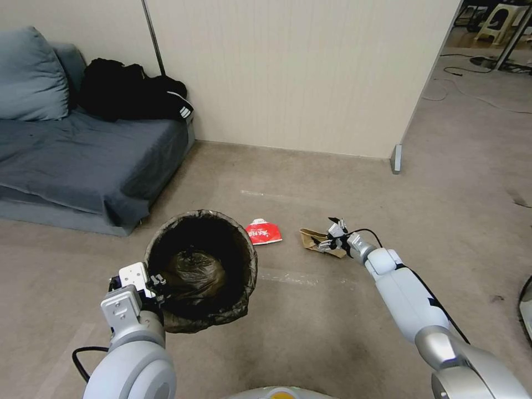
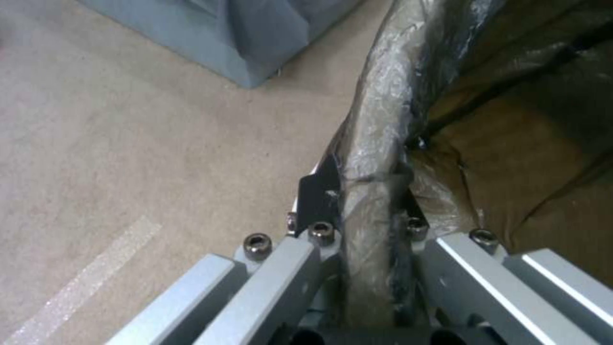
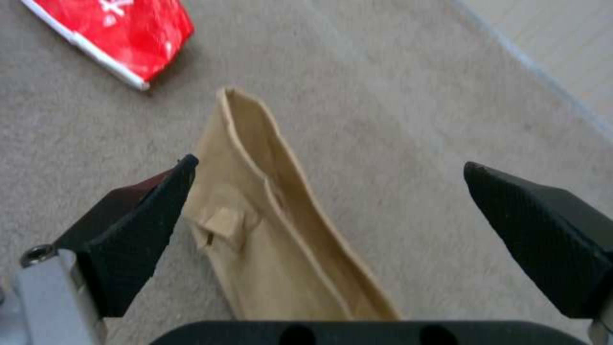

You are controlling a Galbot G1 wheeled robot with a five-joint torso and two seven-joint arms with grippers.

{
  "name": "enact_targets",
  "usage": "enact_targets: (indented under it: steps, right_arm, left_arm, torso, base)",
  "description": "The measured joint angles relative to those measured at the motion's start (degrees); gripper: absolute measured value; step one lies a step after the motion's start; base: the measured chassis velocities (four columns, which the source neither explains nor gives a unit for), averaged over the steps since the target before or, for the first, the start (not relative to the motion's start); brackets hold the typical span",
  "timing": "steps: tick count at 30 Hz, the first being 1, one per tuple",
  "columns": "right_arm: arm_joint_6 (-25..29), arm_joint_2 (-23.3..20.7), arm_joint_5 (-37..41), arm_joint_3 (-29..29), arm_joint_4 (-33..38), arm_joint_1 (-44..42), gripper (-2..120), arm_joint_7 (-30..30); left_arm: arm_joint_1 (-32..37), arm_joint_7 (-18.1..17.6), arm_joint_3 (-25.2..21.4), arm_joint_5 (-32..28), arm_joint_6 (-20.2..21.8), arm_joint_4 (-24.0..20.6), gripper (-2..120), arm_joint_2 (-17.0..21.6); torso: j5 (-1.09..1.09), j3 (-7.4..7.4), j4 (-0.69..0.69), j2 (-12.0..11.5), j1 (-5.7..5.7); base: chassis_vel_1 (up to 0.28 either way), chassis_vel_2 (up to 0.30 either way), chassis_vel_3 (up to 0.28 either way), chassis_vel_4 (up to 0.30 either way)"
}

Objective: Pick up the trash bin, then pick up the garbage from the floor and place it into the trash bin.

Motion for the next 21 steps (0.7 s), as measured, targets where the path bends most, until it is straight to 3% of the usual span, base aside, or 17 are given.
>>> enact_targets:
  steps: [15,18,21]
  right_arm:
    - [-5.2,2.2,-2.5,5.6,-10.5,1.0,100,3.1]
    - [-6.4,2.1,-2.4,5.8,-11.0,0.9,94,3.3]
    - [-7.2,2.1,-1.9,6.1,-11.5,0.7,79,3.5]
  left_arm:
    - [1.4,0.1,0.2,1.6,-0.6,-0.2,0,-0.3]
    - [1.5,0.1,0.2,1.7,-0.7,-0.2,0,-0.3]
    - [1.5,0.1,0.4,1.8,-0.7,-0.2,0,-0.4]
  torso:
    - [0.0,0.0,0.0,0.0,0.0]
    - [0.0,-0.01,0.0,0.0,0.0]
    - [-0.01,-0.01,0.0,0.0,0.0]
  base:
    - [0.0,0.0,0.0,0.0]
    - [0.0,0.0,0.0,0.0]
    - [0.0,0.0,0.0,0.0]
